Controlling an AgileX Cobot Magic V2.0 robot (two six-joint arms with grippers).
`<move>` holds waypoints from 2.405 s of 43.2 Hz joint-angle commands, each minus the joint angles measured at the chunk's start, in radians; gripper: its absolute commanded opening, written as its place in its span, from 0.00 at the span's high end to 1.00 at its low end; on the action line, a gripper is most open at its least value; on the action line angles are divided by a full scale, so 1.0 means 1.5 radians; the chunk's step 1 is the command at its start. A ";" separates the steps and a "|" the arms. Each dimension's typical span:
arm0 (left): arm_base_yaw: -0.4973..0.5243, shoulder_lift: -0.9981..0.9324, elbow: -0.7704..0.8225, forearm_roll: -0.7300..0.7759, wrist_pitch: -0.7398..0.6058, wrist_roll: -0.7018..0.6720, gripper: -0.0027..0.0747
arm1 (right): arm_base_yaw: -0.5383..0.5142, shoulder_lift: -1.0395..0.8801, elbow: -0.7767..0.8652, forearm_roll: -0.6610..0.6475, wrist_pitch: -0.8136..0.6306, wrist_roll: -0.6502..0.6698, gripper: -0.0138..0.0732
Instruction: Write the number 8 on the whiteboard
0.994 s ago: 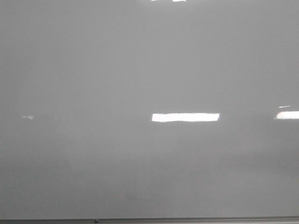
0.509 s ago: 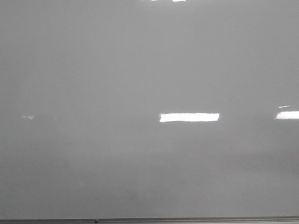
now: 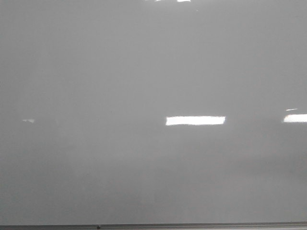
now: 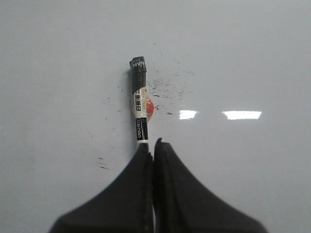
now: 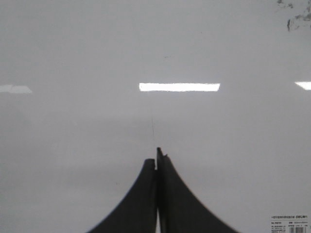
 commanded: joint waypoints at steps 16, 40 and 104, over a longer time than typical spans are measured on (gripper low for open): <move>-0.004 -0.008 0.008 -0.004 -0.088 -0.004 0.99 | 0.002 -0.009 -0.002 0.021 -0.082 -0.001 0.92; -0.004 0.155 -0.193 -0.010 -0.057 -0.008 0.99 | 0.002 0.164 -0.279 0.034 0.048 -0.002 0.92; 0.050 0.774 -0.474 -0.009 0.108 -0.010 0.17 | 0.003 0.314 -0.314 0.035 0.016 -0.002 0.29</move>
